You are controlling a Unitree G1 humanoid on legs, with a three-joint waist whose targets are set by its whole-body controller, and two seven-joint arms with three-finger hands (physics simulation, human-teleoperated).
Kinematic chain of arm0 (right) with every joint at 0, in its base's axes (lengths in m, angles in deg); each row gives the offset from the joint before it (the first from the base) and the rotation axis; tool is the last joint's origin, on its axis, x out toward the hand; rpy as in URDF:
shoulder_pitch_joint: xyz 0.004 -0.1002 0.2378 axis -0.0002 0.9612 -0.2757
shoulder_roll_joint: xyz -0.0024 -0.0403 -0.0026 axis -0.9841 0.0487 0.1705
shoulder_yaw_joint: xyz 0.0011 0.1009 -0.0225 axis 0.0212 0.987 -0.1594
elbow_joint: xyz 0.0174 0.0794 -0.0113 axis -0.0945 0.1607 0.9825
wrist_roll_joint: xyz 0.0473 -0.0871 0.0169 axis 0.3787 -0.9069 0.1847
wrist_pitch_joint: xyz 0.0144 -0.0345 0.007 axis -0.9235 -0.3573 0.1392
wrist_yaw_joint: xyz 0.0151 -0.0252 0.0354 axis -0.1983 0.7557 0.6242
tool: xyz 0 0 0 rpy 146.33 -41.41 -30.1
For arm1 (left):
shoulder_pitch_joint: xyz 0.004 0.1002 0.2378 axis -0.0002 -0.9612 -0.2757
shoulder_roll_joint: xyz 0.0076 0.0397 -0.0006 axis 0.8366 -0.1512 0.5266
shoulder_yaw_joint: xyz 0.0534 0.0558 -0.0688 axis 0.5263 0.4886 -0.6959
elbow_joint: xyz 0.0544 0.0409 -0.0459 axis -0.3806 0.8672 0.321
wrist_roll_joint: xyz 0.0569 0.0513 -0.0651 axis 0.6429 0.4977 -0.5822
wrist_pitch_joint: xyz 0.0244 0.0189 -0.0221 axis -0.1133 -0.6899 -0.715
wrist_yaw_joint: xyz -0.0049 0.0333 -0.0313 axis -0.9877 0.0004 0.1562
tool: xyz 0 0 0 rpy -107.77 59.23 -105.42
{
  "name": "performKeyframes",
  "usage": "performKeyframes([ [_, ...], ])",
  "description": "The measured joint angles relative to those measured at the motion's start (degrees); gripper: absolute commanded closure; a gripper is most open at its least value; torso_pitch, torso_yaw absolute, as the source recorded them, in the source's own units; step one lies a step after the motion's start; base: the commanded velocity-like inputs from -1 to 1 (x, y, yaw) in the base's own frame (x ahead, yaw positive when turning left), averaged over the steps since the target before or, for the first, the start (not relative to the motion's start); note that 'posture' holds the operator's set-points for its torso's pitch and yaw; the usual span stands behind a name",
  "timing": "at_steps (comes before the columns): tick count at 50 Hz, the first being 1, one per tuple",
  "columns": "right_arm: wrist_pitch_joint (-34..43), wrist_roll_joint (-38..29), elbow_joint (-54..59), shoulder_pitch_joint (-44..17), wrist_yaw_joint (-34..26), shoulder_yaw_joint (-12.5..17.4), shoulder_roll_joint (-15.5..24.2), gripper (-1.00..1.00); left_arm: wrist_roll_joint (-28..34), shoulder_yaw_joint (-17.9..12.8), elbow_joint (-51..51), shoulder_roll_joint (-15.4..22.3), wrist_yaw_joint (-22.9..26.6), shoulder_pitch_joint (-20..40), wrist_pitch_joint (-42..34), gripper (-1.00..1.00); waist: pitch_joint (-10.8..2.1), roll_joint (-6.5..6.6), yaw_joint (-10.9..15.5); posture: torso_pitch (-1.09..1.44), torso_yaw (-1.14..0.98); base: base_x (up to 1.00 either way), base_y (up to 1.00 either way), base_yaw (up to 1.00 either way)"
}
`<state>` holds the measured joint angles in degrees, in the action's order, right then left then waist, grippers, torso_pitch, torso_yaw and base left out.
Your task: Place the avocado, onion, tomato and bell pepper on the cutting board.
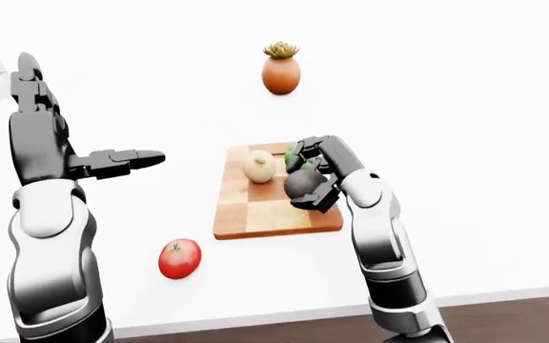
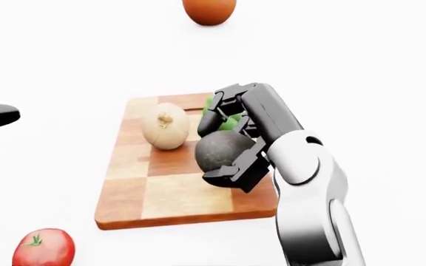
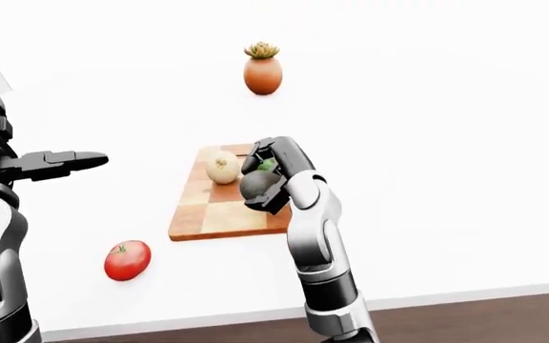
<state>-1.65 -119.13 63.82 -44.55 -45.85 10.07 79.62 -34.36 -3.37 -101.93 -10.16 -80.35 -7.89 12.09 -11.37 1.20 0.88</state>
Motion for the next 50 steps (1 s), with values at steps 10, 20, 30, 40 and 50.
performKeyframes([
  [10,0.32,-0.21,-0.92,0.66,-0.62,-0.37,-0.2,0.62,-0.22,-0.37,-0.41,-0.01,0.02,-0.61,-0.04,-1.0,0.03,-0.06,0.08,-0.25,0.0,0.0,0.0,0.0],
  [20,0.42,-0.63,-1.34,1.41,-1.3,-0.48,0.01,0.41,-0.27,-0.32,-0.56,0.27,-0.02,-0.04,-0.46,-1.0,0.02,-0.07,0.22,-0.25,0.0,0.0,0.0,0.0],
  [30,0.94,-1.68,-2.43,2.58,-2.06,-0.11,0.59,0.22,-0.24,0.08,-0.16,0.44,-0.07,0.71,-0.5,-1.0,-0.03,-0.07,0.3,-0.25,0.0,0.0,0.0,0.0],
  [40,1.18,-2.31,-4.4,3.85,-2.57,-0.26,0.46,-0.15,-0.21,-0.14,-0.54,0.31,0.01,0.17,-0.53,-1.0,-0.14,-0.12,0.26,-0.25,0.0,0.0,0.0,0.0],
  [50,0.72,-1.9,-4.49,5.0,-2.31,-0.27,0.3,-0.41,0.07,0.06,-0.33,-0.04,-0.22,-0.07,-0.23,-1.0,-0.25,-0.12,0.21,-0.25,0.0,0.0,0.0,0.0],
])
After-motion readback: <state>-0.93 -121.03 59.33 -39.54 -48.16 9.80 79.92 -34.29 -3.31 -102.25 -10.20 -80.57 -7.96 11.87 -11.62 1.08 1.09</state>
